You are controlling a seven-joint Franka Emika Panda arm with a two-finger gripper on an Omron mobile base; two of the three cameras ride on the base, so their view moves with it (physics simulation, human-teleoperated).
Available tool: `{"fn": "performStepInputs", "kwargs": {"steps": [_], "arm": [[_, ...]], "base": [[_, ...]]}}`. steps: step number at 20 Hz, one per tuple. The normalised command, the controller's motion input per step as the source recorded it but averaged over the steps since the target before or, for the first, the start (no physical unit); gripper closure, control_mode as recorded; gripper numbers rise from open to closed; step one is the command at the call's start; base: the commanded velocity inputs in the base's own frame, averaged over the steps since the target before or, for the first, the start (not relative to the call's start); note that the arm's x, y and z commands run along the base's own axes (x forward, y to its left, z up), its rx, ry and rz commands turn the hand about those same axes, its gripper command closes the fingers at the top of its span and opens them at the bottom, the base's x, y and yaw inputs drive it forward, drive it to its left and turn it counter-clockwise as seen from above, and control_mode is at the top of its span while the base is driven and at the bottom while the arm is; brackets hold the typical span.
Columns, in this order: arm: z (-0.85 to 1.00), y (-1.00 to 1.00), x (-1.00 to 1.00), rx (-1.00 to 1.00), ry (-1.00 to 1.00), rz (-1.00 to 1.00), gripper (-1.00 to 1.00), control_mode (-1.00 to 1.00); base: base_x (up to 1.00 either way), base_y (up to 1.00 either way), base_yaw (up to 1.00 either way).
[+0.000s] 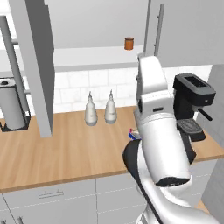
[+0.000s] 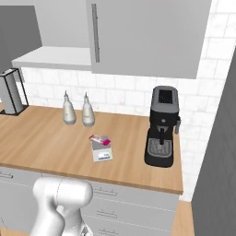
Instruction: Pick the bar and place it on the digital scale for weighing, and close the cabinet.
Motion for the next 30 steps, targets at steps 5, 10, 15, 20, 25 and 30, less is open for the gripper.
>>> {"fn": "performStepInputs", "kwargs": {"steps": [5, 10, 15, 20, 25, 30], "arm": [[-0.3, 1.0, -0.32, 0.03, -0.03, 0.0, -1.0, -1.0], [-1.0, 1.0, -0.03, 0.38, -0.39, 0.0, -1.0, -1.0], [-1.0, 1.0, 0.27, 0.44, -0.44, 0.0, -1.0, -1.0], [-0.93, 1.0, 0.71, 0.36, -0.31, -0.03, -1.0, -1.0], [-0.23, 1.0, -0.04, 0.06, -0.24, -0.09, -1.0, -1.0], [-0.31, 1.0, -0.74, -0.02, -0.17, -0.06, -1.0, -1.0]], "base": [[0.0, 0.0, 0.0], [0.0, 0.0, 0.0], [0.0, 0.0, 0.0], [0.0, 0.0, 0.0], [0.0, 0.0, 0.0], [0.0, 0.0, 0.0]]}}
